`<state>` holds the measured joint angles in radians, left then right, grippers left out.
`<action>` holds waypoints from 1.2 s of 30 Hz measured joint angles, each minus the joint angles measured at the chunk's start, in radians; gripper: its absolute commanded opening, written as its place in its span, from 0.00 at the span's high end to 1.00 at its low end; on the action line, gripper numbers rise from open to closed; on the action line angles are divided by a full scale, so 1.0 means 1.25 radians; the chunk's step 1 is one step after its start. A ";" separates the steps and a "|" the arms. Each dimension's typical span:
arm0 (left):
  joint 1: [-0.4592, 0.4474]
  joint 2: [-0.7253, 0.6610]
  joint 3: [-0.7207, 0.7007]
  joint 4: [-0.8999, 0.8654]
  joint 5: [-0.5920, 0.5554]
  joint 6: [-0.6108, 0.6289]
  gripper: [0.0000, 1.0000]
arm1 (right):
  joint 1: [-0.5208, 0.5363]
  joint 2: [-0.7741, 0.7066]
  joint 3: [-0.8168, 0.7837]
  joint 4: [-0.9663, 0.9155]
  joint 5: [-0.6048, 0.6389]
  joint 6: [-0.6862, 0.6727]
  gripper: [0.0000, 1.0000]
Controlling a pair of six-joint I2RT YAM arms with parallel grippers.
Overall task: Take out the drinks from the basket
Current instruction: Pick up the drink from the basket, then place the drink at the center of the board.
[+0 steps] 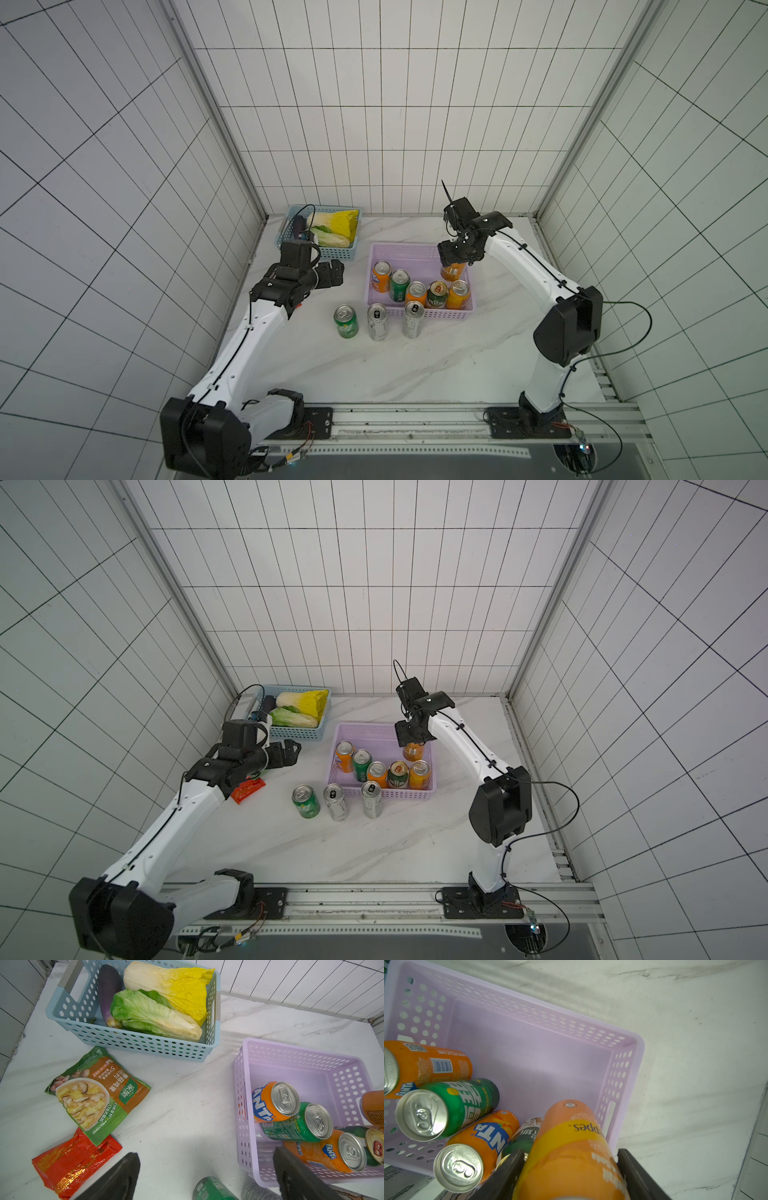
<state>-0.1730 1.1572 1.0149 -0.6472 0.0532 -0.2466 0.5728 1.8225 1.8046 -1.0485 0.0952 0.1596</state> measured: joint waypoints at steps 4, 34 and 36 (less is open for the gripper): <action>0.000 0.000 0.000 0.000 0.000 0.000 0.02 | 0.019 -0.013 0.042 -0.047 0.010 -0.008 0.35; 0.009 0.000 0.000 -0.001 0.008 0.000 0.02 | 0.230 -0.236 -0.055 -0.179 0.052 0.075 0.35; 0.009 0.000 0.000 -0.001 0.009 0.000 0.02 | 0.233 -0.254 -0.101 -0.166 0.049 0.090 0.35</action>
<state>-0.1612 1.1572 1.0149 -0.6479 0.0650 -0.2466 0.8635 1.5051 1.6787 -1.2560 0.1566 0.2718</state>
